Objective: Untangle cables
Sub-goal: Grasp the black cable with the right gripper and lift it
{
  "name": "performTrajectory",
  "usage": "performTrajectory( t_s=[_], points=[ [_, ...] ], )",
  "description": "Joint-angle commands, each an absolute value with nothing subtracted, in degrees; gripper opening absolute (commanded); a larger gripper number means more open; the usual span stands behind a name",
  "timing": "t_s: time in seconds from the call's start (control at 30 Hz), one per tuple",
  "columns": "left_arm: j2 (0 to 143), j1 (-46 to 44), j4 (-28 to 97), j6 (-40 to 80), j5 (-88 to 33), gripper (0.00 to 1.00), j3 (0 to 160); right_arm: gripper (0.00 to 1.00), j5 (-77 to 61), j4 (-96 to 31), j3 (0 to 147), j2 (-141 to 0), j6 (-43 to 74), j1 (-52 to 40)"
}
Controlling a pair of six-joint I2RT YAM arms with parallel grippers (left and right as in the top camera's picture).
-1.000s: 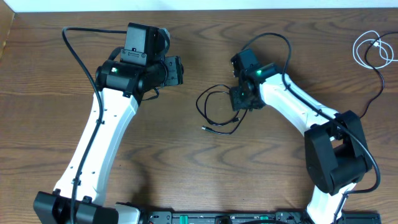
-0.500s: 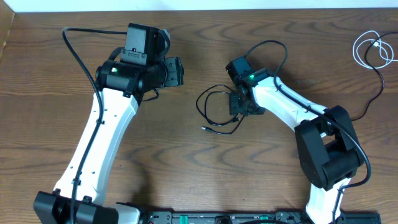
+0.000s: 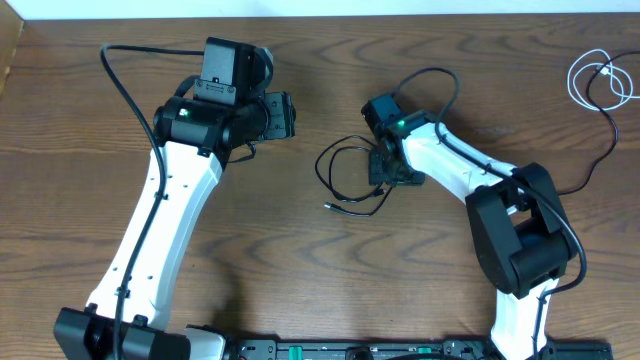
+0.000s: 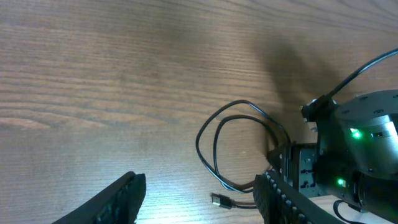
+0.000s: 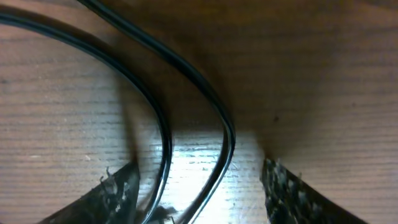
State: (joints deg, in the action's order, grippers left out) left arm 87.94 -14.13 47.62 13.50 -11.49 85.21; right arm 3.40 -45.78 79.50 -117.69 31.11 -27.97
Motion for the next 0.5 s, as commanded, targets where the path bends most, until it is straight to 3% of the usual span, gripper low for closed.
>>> performTrajectory(
  t_s=[0.0, 0.13, 0.2, 0.27, 0.33, 0.47],
  points=[
    [86.83, -14.04, 47.75, 13.19, -11.31, 0.61, 85.34, 0.56, 3.92, -46.57, 78.74, -119.90, 32.60, -27.03],
    [86.83, -14.04, 47.75, 13.19, -11.31, 0.61, 85.34, 0.46, 4.62, -49.04, 78.72, -119.92, 33.43, -26.85],
    [86.83, -14.04, 47.72, 13.19, -11.31, 0.61, 85.34, 0.32, 4.82, -49.39, 78.63, -119.92, 33.43, -26.81],
    [86.83, -14.04, 47.72, 13.19, -11.31, 0.61, 85.34, 0.25, 5.13, -49.28, 78.56, -119.92, 33.41, -26.76],
    [86.83, -14.04, 47.72, 13.19, -11.31, 0.61, 85.34, 0.04, 5.72, -49.28, 78.56, -119.92, 33.36, -26.65],
    [86.83, -14.04, 47.72, 13.19, -11.31, 0.61, 85.34, 0.01, 5.85, -49.15, 79.40, -119.68, 31.40, -25.63]
  ],
)
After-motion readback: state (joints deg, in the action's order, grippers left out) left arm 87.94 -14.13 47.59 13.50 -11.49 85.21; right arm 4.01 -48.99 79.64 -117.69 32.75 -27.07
